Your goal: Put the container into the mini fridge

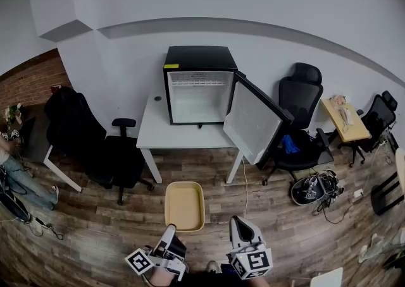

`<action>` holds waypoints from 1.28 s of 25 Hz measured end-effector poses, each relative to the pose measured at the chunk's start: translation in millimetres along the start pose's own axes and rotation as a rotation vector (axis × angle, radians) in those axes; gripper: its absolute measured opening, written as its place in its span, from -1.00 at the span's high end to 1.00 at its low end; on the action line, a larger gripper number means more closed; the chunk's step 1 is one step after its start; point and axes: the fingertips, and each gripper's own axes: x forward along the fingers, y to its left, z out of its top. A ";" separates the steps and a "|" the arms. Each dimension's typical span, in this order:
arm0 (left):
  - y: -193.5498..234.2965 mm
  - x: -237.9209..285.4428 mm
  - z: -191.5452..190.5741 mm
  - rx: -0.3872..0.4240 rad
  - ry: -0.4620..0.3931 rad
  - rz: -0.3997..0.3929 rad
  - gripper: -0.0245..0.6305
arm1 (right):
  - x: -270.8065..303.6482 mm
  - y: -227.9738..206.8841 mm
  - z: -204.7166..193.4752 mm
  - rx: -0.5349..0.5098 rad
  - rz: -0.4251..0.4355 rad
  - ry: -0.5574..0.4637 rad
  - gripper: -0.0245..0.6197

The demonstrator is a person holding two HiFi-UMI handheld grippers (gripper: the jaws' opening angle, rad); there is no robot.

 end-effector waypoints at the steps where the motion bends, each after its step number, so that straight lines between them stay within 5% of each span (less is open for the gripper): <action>1: 0.4 -0.8 -0.5 -0.001 0.000 0.001 0.21 | -0.8 0.6 -0.3 0.001 0.002 -0.001 0.88; 20: -3.1 10.9 -39.1 0.007 -0.012 0.002 0.21 | -22.4 -29.4 1.0 0.033 0.035 -0.024 0.88; 32: 2.2 38.6 -58.7 0.016 -0.094 0.017 0.21 | -13.3 -72.4 -3.8 0.029 0.105 -0.016 0.88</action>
